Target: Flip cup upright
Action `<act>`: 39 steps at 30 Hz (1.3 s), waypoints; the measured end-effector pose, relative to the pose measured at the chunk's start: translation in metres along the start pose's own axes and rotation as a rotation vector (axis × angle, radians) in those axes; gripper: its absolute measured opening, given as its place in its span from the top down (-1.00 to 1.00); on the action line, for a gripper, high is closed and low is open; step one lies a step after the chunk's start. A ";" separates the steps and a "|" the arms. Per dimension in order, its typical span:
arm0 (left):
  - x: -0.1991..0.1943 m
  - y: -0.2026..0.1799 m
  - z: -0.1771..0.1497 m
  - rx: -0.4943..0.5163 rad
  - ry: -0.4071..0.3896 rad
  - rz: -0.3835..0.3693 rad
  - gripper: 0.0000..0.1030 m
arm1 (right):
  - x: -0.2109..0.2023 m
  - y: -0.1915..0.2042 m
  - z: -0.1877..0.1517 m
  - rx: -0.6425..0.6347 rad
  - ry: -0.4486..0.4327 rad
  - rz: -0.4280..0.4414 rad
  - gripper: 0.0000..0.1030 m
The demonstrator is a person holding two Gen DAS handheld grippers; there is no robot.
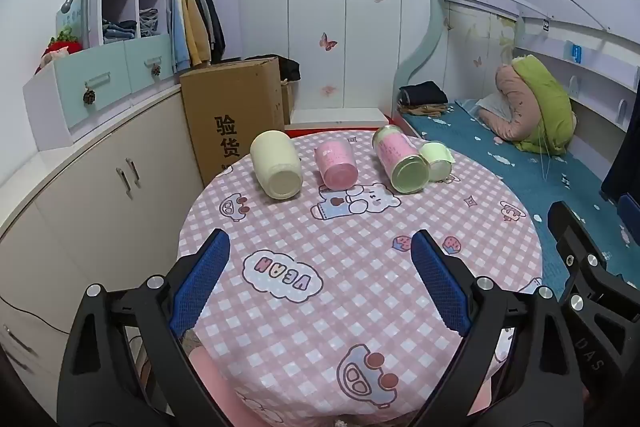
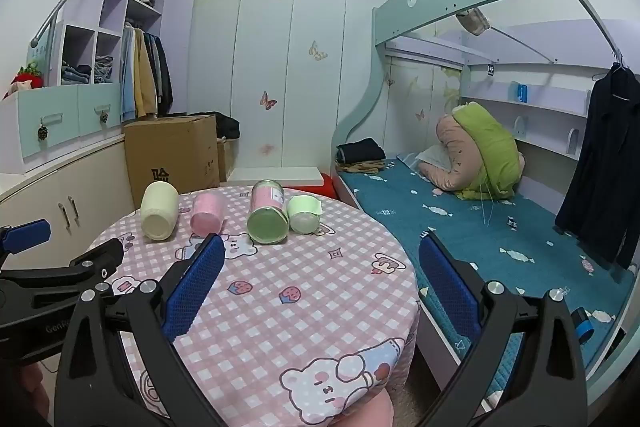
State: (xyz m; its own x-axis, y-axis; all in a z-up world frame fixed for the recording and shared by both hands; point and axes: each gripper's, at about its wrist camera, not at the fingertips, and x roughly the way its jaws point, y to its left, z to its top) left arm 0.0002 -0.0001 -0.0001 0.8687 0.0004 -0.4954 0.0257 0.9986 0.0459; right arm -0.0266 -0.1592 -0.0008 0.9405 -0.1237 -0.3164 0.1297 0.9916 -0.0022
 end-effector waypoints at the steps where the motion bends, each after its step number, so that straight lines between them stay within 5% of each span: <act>1: 0.000 0.000 0.000 0.000 0.002 0.001 -0.79 | 0.000 0.000 0.000 -0.001 0.000 0.001 -0.83; 39: 0.011 0.000 -0.003 0.009 0.030 -0.027 -0.78 | 0.014 -0.001 -0.007 0.017 0.041 0.025 -0.83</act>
State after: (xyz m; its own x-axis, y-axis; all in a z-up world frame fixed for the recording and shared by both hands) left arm 0.0082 0.0000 -0.0086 0.8525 -0.0244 -0.5221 0.0531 0.9978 0.0399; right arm -0.0157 -0.1612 -0.0124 0.9299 -0.0970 -0.3548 0.1121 0.9934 0.0223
